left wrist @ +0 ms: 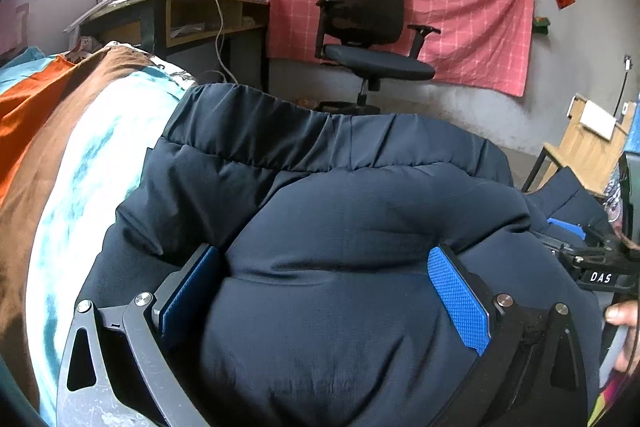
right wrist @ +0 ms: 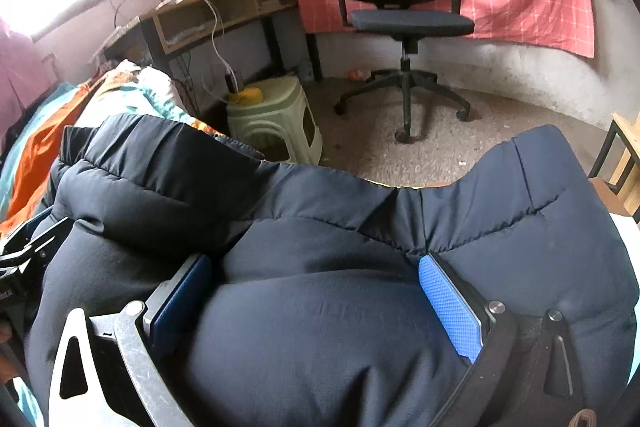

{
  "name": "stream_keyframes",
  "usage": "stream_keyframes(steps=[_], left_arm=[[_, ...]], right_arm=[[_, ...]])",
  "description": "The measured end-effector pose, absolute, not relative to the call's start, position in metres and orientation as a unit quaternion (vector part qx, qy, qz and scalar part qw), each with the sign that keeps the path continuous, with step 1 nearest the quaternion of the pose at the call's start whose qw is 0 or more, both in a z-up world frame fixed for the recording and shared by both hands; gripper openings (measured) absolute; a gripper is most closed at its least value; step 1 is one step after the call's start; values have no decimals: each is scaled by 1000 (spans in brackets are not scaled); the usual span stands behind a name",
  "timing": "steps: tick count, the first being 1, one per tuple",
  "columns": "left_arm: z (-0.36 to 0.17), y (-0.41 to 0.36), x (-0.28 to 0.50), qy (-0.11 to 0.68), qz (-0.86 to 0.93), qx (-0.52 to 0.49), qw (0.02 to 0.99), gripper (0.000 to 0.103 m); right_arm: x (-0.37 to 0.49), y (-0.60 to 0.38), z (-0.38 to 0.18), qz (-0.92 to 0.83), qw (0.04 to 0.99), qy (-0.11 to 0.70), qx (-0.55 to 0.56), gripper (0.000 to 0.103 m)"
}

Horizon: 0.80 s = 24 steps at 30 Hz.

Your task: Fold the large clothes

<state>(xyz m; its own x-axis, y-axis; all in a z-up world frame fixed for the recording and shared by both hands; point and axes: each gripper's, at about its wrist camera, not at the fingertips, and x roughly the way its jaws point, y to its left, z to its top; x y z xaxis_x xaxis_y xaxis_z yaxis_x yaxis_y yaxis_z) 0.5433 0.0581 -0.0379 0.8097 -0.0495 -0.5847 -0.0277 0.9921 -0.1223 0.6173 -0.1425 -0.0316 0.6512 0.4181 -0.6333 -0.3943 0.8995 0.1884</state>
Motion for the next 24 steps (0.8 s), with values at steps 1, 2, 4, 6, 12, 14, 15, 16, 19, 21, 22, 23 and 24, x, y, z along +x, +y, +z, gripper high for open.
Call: stream_keyframes(steps=[1,2,4,6,12,14,15,16,19,21,22,23,24], left_arm=[[-37,59,541,305,-8,-66,950,102],[-36,59,540,303,-8,-68,950,102],[-32,59,538,303,-11,-70,950,102],[-28,58,536,306,-12,-71,949,102],[-12,67,503,293,-3,-96,951,102],[-8,71,490,294,-2,-78,953,102],[-7,74,483,296,5,-70,953,102],[-6,77,478,297,5,-67,952,102],[-6,89,464,312,9,-57,948,102],[-9,96,457,326,19,-52,944,102],[-11,99,454,331,24,-53,942,102],[-12,105,451,338,29,-57,939,102],[-14,111,448,343,33,-63,937,102]], right_arm=[[615,-144,-31,223,911,347,18,103],[612,-144,-31,222,913,342,19,103],[609,-145,-30,217,916,336,18,103],[605,-146,-29,212,918,334,18,103],[576,-159,-23,177,934,310,25,103],[560,-165,-18,162,942,293,25,103],[552,-168,-16,162,944,287,26,103],[544,-170,-15,164,945,283,22,103],[527,-172,-13,164,947,276,-3,103],[515,-172,-12,160,949,269,-32,103],[508,-173,-11,161,950,265,-46,103],[505,-174,-11,162,949,263,-56,103],[501,-175,-11,162,948,264,-67,103]])
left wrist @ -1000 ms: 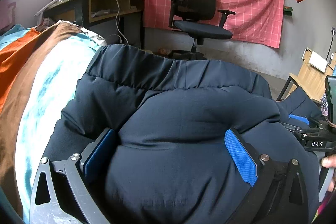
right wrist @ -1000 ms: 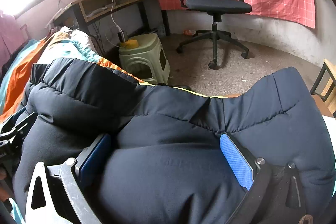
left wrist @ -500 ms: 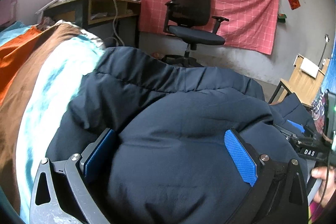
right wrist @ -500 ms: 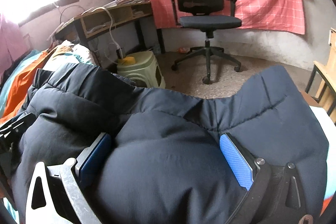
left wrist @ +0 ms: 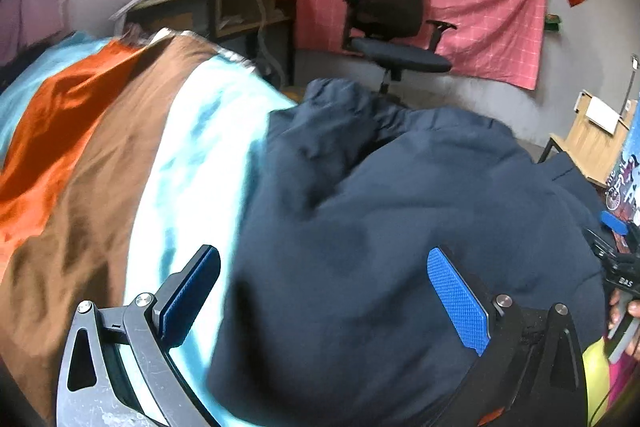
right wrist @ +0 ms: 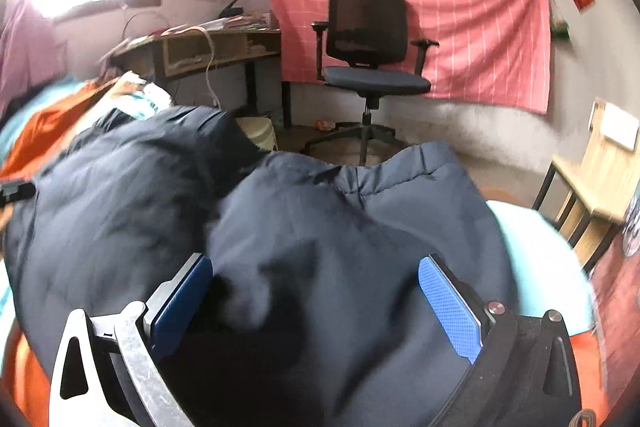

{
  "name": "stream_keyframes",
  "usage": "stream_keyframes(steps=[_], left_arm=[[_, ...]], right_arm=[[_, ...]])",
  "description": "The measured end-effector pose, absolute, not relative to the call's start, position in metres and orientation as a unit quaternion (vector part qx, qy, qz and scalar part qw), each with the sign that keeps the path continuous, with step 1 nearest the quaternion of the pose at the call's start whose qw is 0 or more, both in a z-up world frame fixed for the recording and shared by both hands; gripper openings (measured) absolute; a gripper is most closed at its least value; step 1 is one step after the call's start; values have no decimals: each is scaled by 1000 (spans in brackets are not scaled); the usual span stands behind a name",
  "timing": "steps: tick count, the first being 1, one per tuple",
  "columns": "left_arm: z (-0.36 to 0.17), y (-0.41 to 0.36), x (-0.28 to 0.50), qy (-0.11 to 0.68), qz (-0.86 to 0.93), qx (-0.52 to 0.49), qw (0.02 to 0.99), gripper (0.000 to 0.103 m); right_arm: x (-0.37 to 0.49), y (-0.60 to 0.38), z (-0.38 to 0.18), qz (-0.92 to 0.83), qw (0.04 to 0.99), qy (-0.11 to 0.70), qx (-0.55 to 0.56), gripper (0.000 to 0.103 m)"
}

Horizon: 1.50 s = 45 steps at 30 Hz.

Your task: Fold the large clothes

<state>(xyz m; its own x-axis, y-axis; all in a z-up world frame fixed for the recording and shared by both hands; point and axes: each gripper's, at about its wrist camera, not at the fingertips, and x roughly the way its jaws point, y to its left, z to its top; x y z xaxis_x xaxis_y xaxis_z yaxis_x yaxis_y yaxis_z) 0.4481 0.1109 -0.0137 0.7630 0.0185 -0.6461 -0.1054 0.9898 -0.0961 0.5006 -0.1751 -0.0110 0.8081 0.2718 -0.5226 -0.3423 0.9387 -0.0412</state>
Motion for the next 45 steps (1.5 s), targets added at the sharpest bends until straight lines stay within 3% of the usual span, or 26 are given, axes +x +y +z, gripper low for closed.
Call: stream_keyframes(steps=[12,20,28,33,45], left_arm=[[-17,166,436,393,53,-124,910,102],[-19,173,454,424,19,-140,894,102],[-26,175,484,436,-14,-133,890,102],[-36,177,498,453,-50,-121,882,102],[-63,210,504,469,-119,-210,849,102]], right_arm=[[484,-238,-11,123,940,303,-97,103],[501,-289,-6,113,931,348,-2,103],[544,-322,-51,151,869,457,115,103],[558,-317,-60,189,852,479,93,103],[573,-340,-91,258,809,484,212,103]])
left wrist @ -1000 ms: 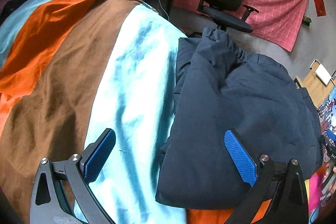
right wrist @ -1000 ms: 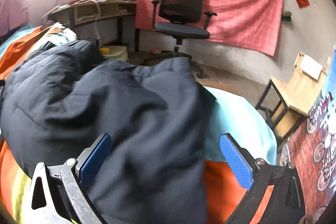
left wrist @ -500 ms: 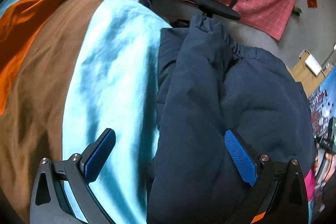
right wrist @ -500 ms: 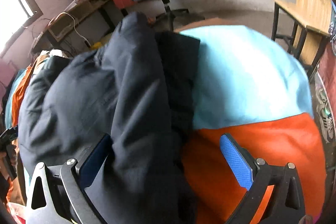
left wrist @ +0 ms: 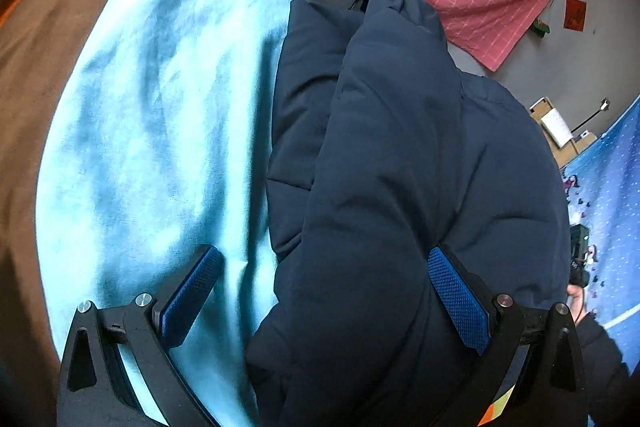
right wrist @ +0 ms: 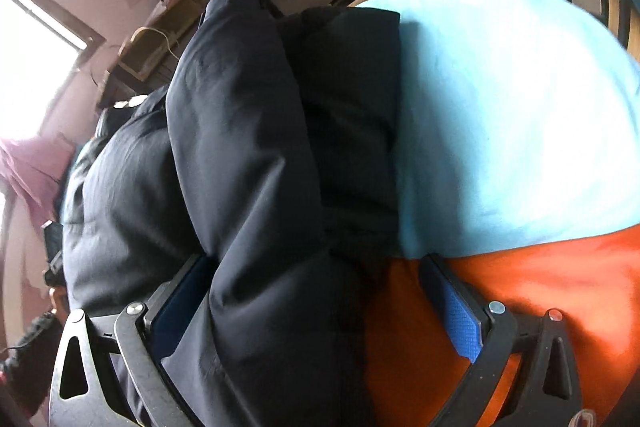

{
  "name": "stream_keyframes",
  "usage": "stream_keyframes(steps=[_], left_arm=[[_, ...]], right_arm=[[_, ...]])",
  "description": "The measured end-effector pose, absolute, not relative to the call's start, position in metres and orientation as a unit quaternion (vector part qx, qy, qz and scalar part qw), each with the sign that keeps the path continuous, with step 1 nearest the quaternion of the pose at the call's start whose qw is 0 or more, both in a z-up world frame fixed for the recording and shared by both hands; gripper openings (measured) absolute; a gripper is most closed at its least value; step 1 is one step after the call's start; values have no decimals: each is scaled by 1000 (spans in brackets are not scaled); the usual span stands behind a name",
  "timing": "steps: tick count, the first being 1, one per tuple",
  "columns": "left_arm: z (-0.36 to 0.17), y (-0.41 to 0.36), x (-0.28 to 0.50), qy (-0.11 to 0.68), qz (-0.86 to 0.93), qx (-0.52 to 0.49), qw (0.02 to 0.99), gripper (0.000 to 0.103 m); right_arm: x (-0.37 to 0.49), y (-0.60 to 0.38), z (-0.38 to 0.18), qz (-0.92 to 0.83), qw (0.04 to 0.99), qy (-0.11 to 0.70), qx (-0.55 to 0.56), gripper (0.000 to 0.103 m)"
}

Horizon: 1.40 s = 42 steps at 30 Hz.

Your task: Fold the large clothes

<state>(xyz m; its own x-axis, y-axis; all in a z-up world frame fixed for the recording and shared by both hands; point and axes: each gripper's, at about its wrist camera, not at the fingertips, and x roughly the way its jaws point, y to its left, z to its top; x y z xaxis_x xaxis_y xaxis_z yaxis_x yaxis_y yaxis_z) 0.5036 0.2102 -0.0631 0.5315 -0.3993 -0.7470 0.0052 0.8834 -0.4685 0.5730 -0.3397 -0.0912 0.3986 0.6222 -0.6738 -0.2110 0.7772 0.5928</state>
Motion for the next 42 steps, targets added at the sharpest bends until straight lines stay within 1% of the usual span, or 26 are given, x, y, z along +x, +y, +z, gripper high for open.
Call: stream_keyframes(steps=[12,17,22,23,26,28,31,33,34,35,36,37,38,39,40,41,42], left_arm=[[-59,207,505,480,-153,-221,835,102],[-57,209,508,487,-149,-229,830,102],[-56,214,506,488,-163,-264,816,102],[-55,214,504,486,-163,-260,818,100],[-49,214,501,486,-155,-249,823,99],[-45,209,503,489,-141,-243,826,94],[-38,206,498,487,-117,-233,833,82],[-31,195,493,476,-106,-215,846,66],[-27,189,489,471,-100,-196,854,63],[-26,184,486,469,-94,-182,859,57],[-23,179,482,465,-86,-168,865,51],[-21,176,478,462,-80,-161,868,48],[-19,174,474,458,-72,-157,872,42],[-17,172,470,454,-65,-153,875,36],[-13,170,466,449,-56,-145,880,34],[-11,167,462,444,-49,-135,884,29],[-7,163,458,438,-42,-123,889,24]], right_arm=[[576,-327,-89,294,791,496,203,103],[582,-329,-95,288,777,510,229,103],[581,-331,-94,270,778,512,246,103],[579,-332,-92,267,781,509,244,102],[574,-332,-89,262,786,502,247,93],[571,-333,-88,256,788,500,252,86],[568,-327,-84,245,793,504,239,81],[569,-315,-77,238,797,506,229,75],[568,-313,-76,234,799,505,227,71],[566,-312,-73,232,801,503,226,68],[564,-311,-71,229,805,500,224,62],[562,-310,-69,225,809,496,221,56],[559,-308,-67,222,813,492,218,53],[557,-308,-65,218,817,489,215,47],[554,-306,-62,212,822,485,210,42],[551,-304,-58,207,827,482,202,40],[550,-301,-54,202,830,481,197,36]])
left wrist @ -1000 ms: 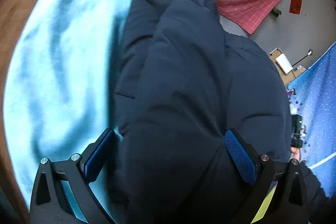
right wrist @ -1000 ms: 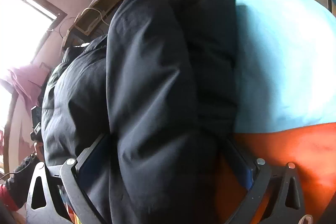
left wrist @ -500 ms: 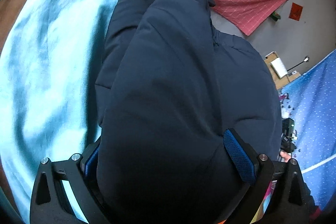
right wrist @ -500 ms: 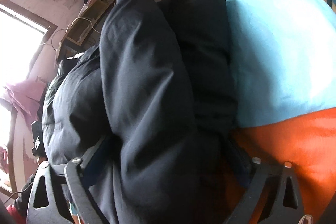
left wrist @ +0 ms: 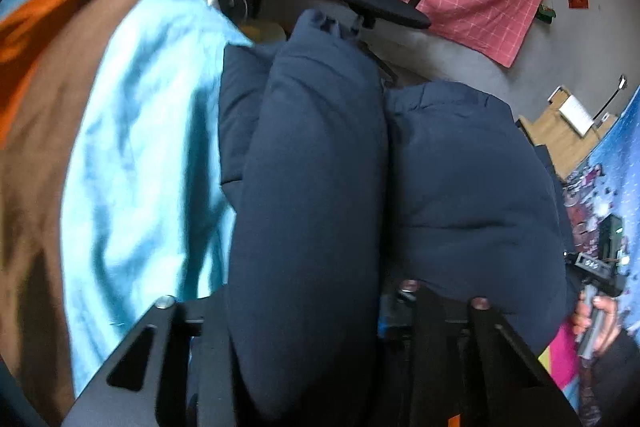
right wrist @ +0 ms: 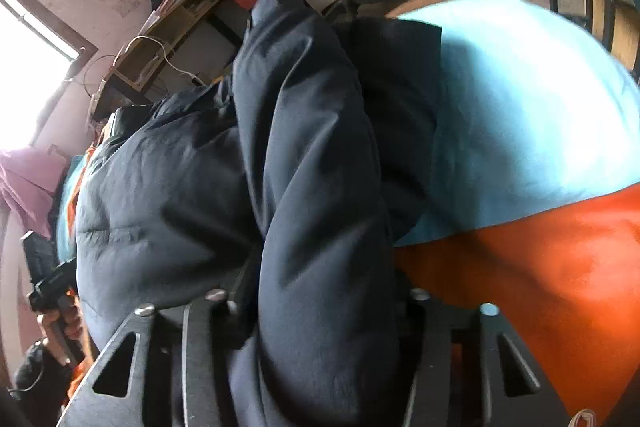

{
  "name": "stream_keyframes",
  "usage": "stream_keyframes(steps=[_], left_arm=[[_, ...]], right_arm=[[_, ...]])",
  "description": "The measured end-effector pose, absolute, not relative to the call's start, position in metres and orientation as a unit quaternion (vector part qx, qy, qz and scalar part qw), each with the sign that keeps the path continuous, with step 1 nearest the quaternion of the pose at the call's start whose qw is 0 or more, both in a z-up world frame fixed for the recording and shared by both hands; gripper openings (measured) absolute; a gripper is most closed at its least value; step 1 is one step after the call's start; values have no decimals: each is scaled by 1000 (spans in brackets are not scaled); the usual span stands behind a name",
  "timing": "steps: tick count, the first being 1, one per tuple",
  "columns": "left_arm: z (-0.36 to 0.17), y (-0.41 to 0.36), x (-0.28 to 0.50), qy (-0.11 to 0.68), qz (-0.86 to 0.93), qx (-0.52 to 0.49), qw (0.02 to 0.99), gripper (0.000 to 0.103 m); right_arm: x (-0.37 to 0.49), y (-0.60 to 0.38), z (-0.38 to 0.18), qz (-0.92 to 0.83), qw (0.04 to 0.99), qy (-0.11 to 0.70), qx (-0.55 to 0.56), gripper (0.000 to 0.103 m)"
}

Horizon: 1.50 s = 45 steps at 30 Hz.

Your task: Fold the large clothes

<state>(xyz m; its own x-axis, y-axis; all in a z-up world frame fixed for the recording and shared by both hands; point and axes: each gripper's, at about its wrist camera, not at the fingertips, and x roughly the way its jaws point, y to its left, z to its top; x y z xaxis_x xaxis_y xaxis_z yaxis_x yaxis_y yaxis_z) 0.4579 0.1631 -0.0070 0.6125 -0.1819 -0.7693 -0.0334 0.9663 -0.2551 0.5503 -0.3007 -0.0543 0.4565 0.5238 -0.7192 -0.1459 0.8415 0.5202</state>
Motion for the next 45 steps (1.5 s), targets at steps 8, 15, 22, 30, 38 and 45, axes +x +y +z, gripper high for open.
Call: stream_keyframes(steps=[8,15,22,30,38,45], left_arm=[[18,137,436,410,-24,-76,909,12],[59,107,431,377,-36,-61,924,10],[89,87,423,360,-46,-55,930,9],[126,70,395,334,-62,-34,940,9],[151,70,381,314,-72,-50,945,9],[135,73,374,329,-74,-43,941,9]], right_arm=[[537,-290,-13,168,855,456,180,17],[521,-270,38,183,877,419,146,14],[498,-270,74,187,892,389,133,13],[467,-271,112,196,905,361,111,12],[439,-268,139,202,914,338,97,12],[427,-267,133,208,911,344,95,12]])
